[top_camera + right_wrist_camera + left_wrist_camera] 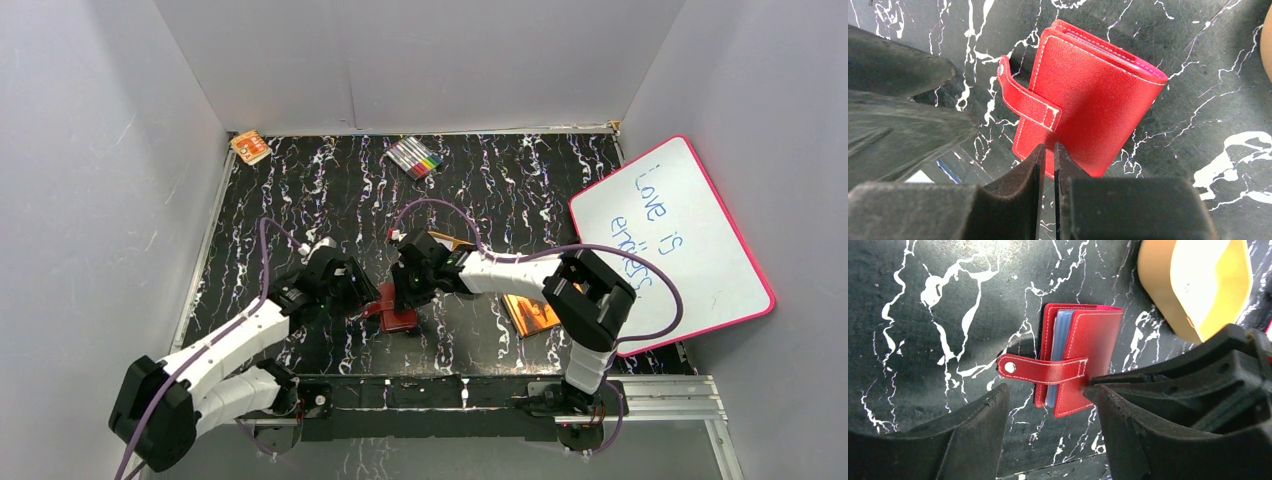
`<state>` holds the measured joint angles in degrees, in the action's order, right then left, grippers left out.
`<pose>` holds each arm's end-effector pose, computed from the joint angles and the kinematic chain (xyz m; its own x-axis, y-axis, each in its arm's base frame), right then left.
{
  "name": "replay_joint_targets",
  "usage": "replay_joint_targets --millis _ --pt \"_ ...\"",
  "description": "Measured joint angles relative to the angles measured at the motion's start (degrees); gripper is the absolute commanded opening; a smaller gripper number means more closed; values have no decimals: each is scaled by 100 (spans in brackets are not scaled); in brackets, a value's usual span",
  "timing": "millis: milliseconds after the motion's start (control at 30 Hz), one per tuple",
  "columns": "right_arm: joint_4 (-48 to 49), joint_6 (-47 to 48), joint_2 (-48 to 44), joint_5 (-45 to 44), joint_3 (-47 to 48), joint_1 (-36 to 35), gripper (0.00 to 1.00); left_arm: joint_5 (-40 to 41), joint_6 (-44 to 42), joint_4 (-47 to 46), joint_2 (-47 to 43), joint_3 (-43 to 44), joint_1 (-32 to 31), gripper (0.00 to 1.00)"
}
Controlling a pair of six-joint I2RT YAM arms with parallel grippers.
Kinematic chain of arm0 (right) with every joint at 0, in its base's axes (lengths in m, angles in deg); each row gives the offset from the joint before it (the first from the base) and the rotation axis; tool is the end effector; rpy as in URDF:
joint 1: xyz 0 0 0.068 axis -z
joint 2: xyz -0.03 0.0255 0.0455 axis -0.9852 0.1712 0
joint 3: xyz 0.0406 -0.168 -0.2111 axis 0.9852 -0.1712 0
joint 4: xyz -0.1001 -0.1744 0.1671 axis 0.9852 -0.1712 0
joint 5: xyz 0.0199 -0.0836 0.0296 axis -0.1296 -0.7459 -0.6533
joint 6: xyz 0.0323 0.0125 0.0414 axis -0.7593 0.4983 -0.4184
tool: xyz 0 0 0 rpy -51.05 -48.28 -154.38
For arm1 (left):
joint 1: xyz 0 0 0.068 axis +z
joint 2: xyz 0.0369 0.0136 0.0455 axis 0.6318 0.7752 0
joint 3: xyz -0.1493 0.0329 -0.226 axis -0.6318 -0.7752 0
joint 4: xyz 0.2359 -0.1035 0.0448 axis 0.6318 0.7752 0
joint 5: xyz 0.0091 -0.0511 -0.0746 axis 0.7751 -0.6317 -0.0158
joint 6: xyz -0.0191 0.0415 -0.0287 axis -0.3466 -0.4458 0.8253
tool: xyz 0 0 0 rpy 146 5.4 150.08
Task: Put the credit cards into the card holder
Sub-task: Close the card holder at the center of the board.
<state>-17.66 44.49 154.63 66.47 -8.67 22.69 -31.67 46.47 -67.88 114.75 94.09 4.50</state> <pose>0.1947 0.3166 0.1826 -0.8424 -0.2897 -0.4543 -0.5031 0.7246 0.4709 0.1647 -0.1119 0.2108 -0.7604 -0.5002 -0.4143 -0.1908 0.7817 -0.5937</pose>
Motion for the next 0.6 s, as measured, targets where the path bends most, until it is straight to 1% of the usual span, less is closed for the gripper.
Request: replay_joint_targets --millis 267,400,600 --pt "15 -4 20 26 -11 0 23 -186 -140 -407 975 11 0 61" --pt "15 -4 22 50 -11 -2 25 -212 -199 -527 1281 11 0 59" --pt "15 -4 35 68 -11 -4 26 -219 -264 -629 1510 37 0 54"
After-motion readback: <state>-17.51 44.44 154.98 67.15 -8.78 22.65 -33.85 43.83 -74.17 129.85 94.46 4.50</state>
